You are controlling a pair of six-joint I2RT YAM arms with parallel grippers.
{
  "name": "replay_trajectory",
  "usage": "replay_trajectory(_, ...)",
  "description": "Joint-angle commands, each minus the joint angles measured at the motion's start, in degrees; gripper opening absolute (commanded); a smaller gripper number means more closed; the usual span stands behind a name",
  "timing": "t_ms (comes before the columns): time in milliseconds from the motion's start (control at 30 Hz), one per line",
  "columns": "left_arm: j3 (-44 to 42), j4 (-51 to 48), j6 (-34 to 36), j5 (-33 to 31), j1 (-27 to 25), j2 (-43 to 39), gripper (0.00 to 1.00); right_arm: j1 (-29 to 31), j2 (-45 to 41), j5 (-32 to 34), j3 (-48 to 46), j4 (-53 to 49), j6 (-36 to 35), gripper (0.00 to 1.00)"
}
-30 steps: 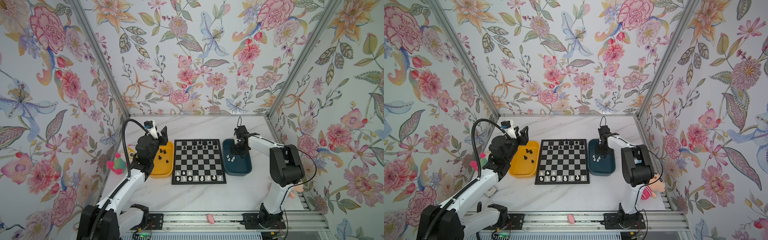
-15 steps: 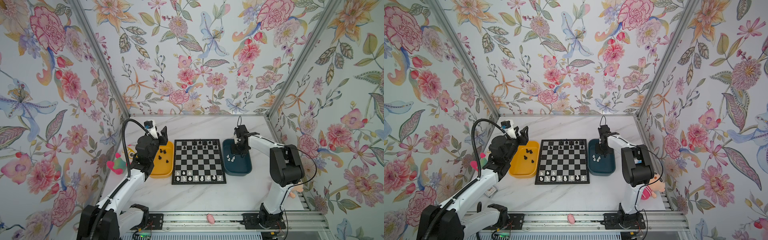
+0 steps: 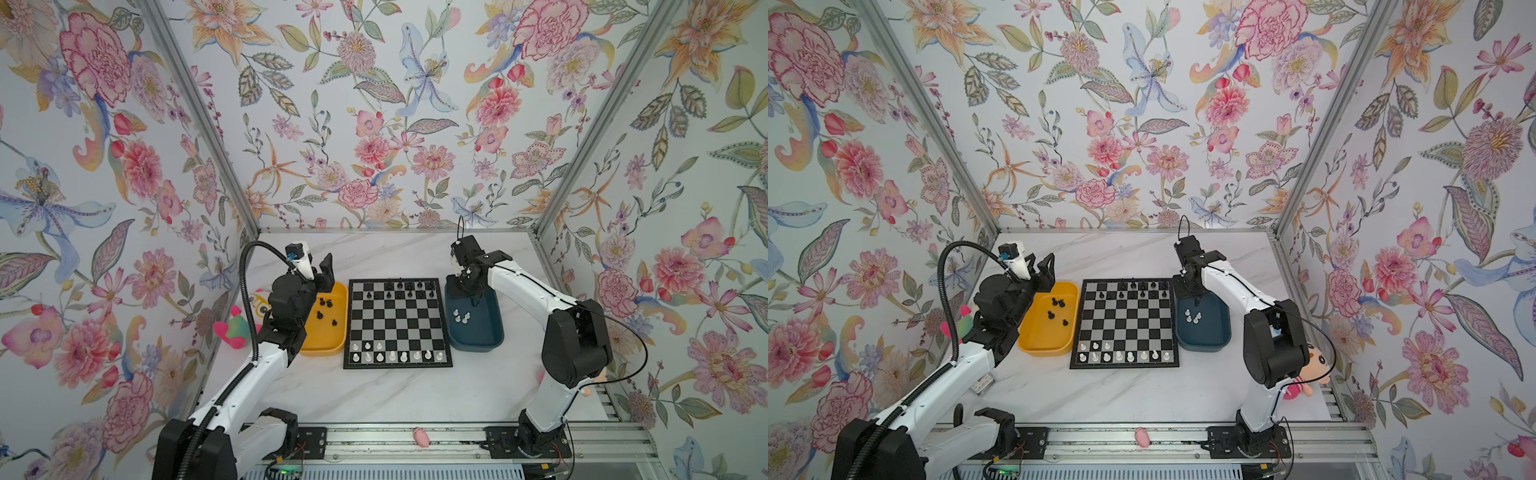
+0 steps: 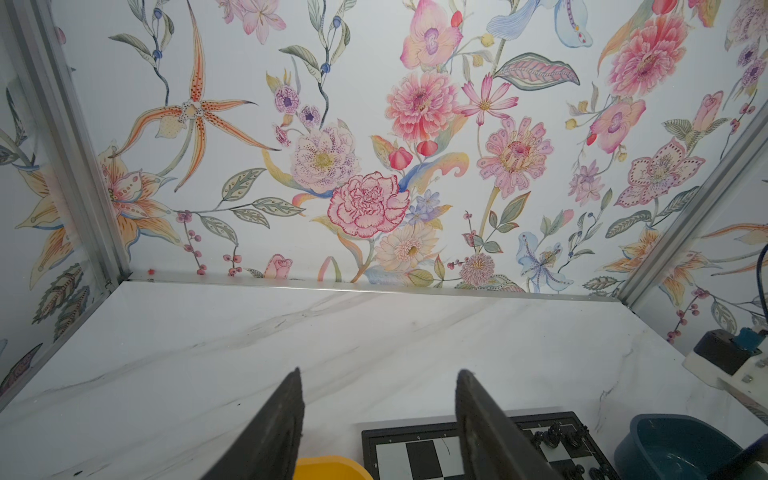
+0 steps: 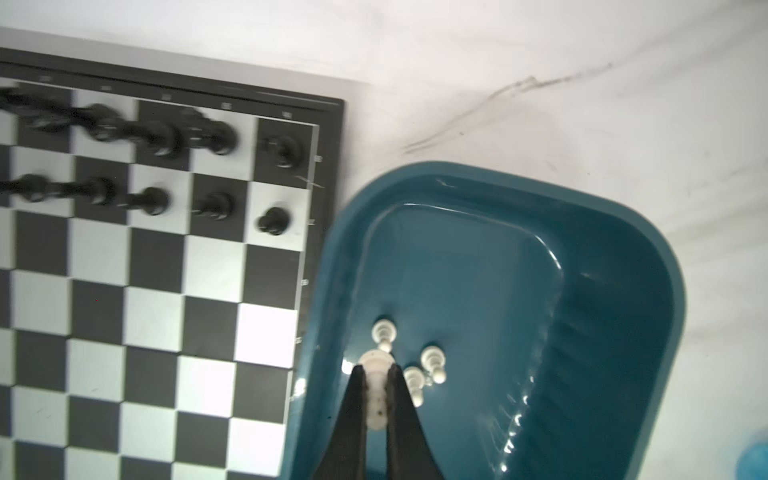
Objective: Set up the chess pieces on the board
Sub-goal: 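Lift the white pawn and carry it with the right gripper over the board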
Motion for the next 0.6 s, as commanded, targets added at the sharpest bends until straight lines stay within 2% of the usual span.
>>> replay_trajectory(0, -1.05, 1.69, -0.5, 0.94, 0.77, -1.48, 0.6, 4.3, -0.54, 0.67, 2.77, -5.82, -0.03, 0.07)
replay_trajectory(300, -2.78, 1.53, -0.55, 1.07, 0.83, -4.54, 0.6, 15.6, 4.49, -4.12, 6.36, -6.77, 1.77, 0.06)
replay_trajectory(567, -3.78, 1.14, -0.66, 1.51, 0.89, -6.5, 0.6, 20.99, 8.48, -6.55, 7.24, -6.73, 2.25, 0.06)
